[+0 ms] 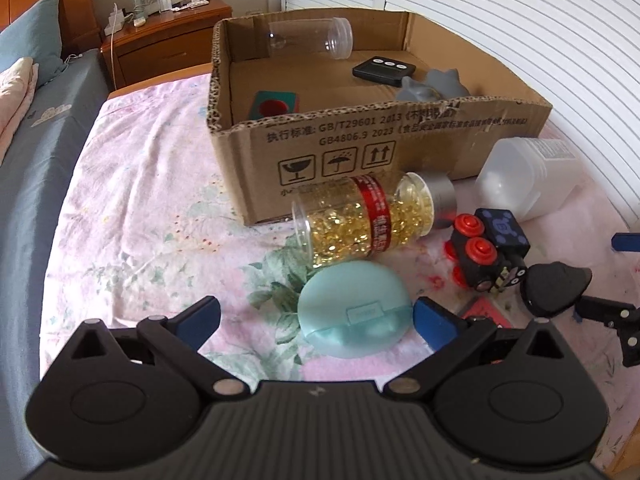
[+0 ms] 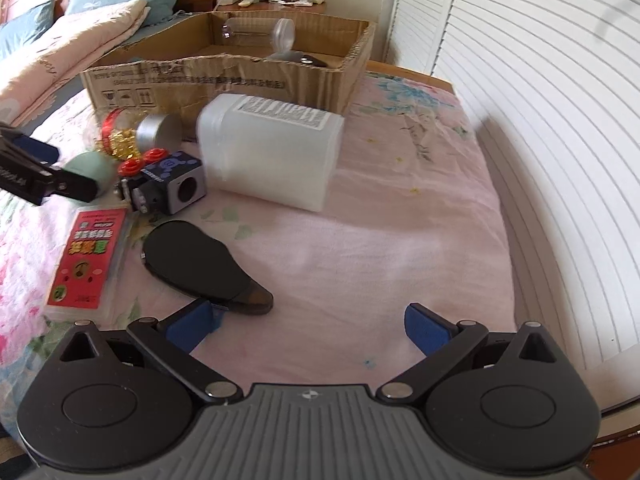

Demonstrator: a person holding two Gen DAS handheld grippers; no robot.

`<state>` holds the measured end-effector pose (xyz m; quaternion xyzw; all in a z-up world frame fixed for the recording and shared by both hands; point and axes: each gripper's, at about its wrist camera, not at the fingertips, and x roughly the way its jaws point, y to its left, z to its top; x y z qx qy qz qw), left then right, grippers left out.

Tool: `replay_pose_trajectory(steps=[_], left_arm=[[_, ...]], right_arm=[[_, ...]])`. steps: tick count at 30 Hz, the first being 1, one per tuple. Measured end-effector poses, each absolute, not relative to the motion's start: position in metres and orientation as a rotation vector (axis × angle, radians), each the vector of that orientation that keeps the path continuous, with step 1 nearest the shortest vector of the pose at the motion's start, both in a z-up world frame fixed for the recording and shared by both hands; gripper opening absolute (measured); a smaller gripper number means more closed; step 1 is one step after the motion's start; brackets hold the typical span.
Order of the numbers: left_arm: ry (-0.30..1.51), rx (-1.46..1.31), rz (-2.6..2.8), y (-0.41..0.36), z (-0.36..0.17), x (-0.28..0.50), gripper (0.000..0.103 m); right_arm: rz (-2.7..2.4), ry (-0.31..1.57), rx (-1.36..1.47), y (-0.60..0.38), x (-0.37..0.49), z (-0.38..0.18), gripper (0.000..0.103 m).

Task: Organize rigid objects
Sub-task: 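Move the right tool toward the black clip while the left tool returns to the table, then grasp the black clip with the right tool while the left tool grasps the teal round case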

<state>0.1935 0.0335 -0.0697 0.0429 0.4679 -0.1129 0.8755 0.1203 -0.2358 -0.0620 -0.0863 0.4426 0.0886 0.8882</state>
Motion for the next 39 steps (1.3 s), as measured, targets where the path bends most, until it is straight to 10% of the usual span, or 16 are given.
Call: replay_pose_trajectory(steps=[12, 39], left_arm=[[0.961, 0.069, -0.231, 0.025, -0.072, 0.188, 0.084], [0.947, 0.062, -0.159, 0.041, -0.079, 0.185, 0.102]], right_arm=[[0.172, 0.913, -0.210, -0.230, 0.120, -0.061, 0.103], [0.238, 0.918, -0.146, -0.182, 0.137, -0.066, 0.103]])
